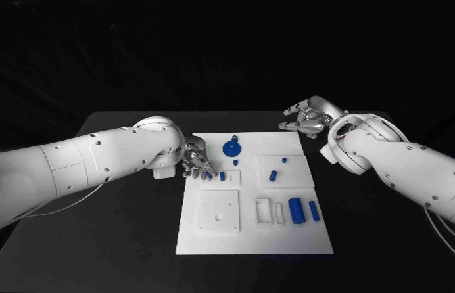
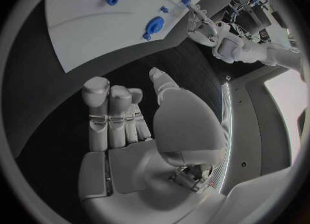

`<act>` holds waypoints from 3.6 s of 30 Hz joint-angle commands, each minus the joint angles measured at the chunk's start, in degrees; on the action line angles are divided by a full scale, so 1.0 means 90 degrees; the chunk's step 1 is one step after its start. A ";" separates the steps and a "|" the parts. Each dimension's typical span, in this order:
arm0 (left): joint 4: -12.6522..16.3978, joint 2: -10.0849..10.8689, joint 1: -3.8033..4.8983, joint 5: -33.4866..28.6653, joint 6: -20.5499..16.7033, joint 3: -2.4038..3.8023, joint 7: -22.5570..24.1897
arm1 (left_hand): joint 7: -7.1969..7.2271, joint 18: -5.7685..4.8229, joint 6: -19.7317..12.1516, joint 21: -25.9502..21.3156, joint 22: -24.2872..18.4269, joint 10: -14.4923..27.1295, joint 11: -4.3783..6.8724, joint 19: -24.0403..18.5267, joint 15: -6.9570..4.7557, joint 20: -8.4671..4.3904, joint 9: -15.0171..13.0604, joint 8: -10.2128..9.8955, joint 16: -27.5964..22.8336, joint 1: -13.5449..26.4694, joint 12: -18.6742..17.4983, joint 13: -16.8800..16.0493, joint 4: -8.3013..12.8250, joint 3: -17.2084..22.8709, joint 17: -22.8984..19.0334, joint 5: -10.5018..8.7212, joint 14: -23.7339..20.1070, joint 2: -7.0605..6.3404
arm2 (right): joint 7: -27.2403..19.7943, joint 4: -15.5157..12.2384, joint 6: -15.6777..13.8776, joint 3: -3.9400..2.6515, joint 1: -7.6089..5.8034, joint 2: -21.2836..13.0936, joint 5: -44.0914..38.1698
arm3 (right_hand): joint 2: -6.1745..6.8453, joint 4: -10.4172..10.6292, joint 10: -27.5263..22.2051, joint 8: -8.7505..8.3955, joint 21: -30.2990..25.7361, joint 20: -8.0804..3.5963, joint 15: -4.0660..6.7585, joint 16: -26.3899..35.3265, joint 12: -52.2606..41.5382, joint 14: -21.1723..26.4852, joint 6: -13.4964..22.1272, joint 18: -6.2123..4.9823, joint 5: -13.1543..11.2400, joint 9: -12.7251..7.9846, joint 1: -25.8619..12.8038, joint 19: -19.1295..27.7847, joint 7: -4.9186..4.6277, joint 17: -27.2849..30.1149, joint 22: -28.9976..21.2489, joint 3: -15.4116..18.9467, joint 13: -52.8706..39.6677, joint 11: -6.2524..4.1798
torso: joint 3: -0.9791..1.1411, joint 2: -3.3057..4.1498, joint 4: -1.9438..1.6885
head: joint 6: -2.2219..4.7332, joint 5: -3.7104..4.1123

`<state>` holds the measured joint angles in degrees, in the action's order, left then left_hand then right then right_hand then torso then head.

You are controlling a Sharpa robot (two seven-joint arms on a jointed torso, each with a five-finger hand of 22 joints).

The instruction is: Assemble the parts on the task board

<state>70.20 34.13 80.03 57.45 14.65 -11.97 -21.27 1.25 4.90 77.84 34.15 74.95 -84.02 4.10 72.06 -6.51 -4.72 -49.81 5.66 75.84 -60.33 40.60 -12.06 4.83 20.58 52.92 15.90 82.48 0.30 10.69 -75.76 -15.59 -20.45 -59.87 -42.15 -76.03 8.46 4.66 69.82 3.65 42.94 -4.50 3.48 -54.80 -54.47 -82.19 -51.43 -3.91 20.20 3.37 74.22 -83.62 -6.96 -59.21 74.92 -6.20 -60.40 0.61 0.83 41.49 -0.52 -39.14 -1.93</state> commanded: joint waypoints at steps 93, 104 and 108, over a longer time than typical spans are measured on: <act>0.0093 -0.0027 -0.0111 0.0044 -0.0187 -0.0034 0.0056 | 0.0111 -0.0051 -0.0063 -0.0054 0.0110 -0.0310 0.0069 0.0043 -0.0012 -0.0066 -0.0005 -0.0040 -0.0039 -0.0320 0.0007 0.0030 0.0121 0.0216 -0.0037 -0.0107 0.0026 0.0364 | -0.0077 0.0007 0.0080 -0.0003 0.0034 0.0012 0.0004 | -0.0006 0.0011 -0.0053 -0.0039 -0.0046 -0.0010 0.0011 0.0035 0.0048 -0.0003 0.0035 -0.0087 0.0048 -0.0006 -0.0055 -0.0046 -0.0002 -0.0011 0.0603 -0.0039 0.0022 -0.0008 | 0.0006 -0.0003 0.0000 | -0.0043 0.0001; 0.0045 -0.0048 -0.0113 -0.0132 -0.0351 -0.0037 0.0009 | 0.0125 -0.0086 -0.0079 -0.0080 0.0106 -0.0310 0.0073 0.0065 -0.0020 -0.0101 0.0009 -0.0043 -0.0049 -0.0108 0.0017 0.0032 -0.0017 0.0021 -0.0043 -0.0248 0.0034 0.0254 | -0.0077 0.0004 0.0075 -0.0003 0.0036 0.0008 0.0010 | -0.0006 0.0011 -0.0053 -0.0039 -0.0046 -0.0010 0.0011 0.0035 0.0048 -0.0003 0.0035 -0.0087 0.0048 -0.0006 -0.0055 -0.0046 -0.0002 -0.0011 0.0603 -0.0039 0.0022 -0.0008 | 0.0001 -0.0004 0.0002 | -0.0034 0.0004; 0.0035 -0.0054 -0.0113 -0.0142 -0.0347 -0.0039 -0.0015 | 0.0133 -0.0107 -0.0092 -0.0091 0.0106 -0.0310 0.0077 0.0074 -0.0027 -0.0122 0.0018 -0.0048 -0.0057 -0.0001 0.0015 0.0035 -0.0088 -0.0099 -0.0052 -0.0279 0.0034 0.0147 | -0.0078 0.0005 0.0074 -0.0003 0.0036 0.0006 0.0012 | -0.0006 0.0011 -0.0053 -0.0039 -0.0046 -0.0010 0.0011 0.0035 0.0048 -0.0003 0.0035 -0.0087 0.0048 -0.0006 -0.0055 -0.0046 -0.0002 -0.0011 0.0603 -0.0039 0.0022 -0.0008 | 0.0001 0.0000 0.0003 | -0.0032 0.0006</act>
<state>70.45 33.83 79.25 57.21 12.31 -12.20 -21.32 1.17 4.90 77.75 33.59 74.93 -84.02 4.09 72.69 -6.50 -5.35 -49.74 5.49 75.61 -59.90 40.60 -11.80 4.19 20.05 52.51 13.57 82.48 0.73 10.55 -75.67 -15.50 -20.45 -59.58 -42.08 -75.92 8.46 4.66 69.82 3.65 42.72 -4.50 3.48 -54.80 -54.24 -82.19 -51.43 -3.91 20.42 3.38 74.22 -83.62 -6.96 -59.24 74.94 -6.20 -60.26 0.61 0.83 41.45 -0.51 -39.42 -1.87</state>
